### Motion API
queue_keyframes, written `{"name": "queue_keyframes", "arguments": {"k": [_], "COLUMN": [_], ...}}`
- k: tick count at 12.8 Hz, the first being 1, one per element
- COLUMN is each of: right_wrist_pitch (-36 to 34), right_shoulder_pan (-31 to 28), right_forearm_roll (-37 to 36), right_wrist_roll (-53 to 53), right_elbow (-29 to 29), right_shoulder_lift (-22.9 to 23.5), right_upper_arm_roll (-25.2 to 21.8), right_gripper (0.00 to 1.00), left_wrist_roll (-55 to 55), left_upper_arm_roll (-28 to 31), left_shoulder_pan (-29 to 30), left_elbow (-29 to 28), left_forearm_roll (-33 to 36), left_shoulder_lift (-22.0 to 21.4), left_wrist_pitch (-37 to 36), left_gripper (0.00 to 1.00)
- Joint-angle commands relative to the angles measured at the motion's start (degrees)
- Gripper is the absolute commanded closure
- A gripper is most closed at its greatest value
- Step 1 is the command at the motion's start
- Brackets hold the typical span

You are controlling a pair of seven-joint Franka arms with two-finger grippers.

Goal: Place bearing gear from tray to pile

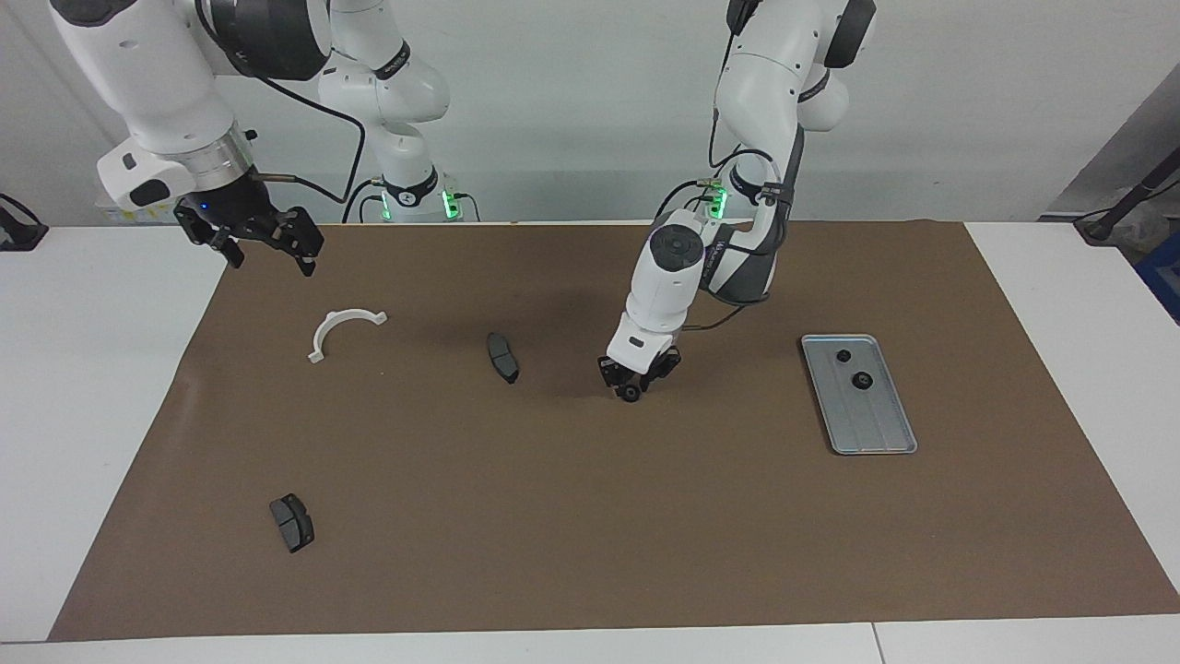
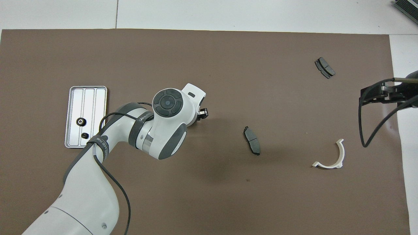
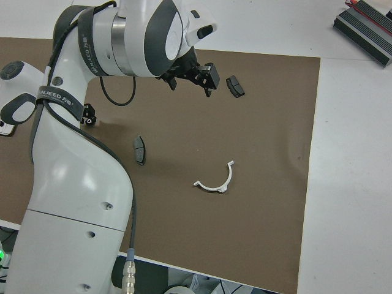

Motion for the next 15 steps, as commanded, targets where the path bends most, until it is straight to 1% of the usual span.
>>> {"name": "queue_keyframes", "arguments": {"k": [1,2,5,8,10,12,13,14,15], "right_wrist_pitch": [4.6,5.7,10.1,15.9,19.7,25.4,27.0,28.8,29.7], "right_shoulder_pan": [-0.2,0.1,3.9,9.7,13.3,17.8,19.6,20.7,23.1], "right_forearm_roll": [1.2,1.5,2.7,2.8,2.7,2.7,2.6,2.6,2.6], "right_wrist_roll": [-1.1,-1.0,-0.5,7.1,11.8,18.6,21.1,22.7,24.3], "right_elbow": [-6.0,-6.6,-8.5,-8.6,-8.6,-8.0,-7.6,-7.3,-6.2], "right_shoulder_lift": [-3.2,-3.1,-1.2,3.1,6.7,10.9,12.4,13.2,14.8], "right_upper_arm_roll": [0.6,0.7,0.7,0.7,0.7,0.7,0.7,0.7,0.7], "right_gripper": [0.00,0.00,0.00,0.00,0.00,0.00,0.00,0.00,0.00], "left_wrist_roll": [0.6,0.6,2.3,14.9,24.5,35.0,39.7,43.6,46.8], "left_upper_arm_roll": [0.8,0.8,0.9,0.9,0.9,1.0,1.0,1.1,1.1], "left_shoulder_pan": [1.8,2.7,8.2,15.0,20.4,25.4,27.8,29.8,31.8], "left_elbow": [1.2,1.7,3.5,2.8,2.4,1.1,0.0,-1.0,-1.8], "left_forearm_roll": [0.1,0.1,0.5,0.4,0.4,0.5,0.5,0.5,0.6], "left_shoulder_lift": [-0.9,-1.3,-1.8,-4.4,-5.5,-6.0,-6.7,-6.9,-7.3], "left_wrist_pitch": [-1.5,-1.8,-7.9,-15.1,-18.1,-18.7,-18.6,-18.3,-17.8], "left_gripper": [0.00,0.00,0.00,0.00,0.00,0.00,0.00,0.03,0.05]}}
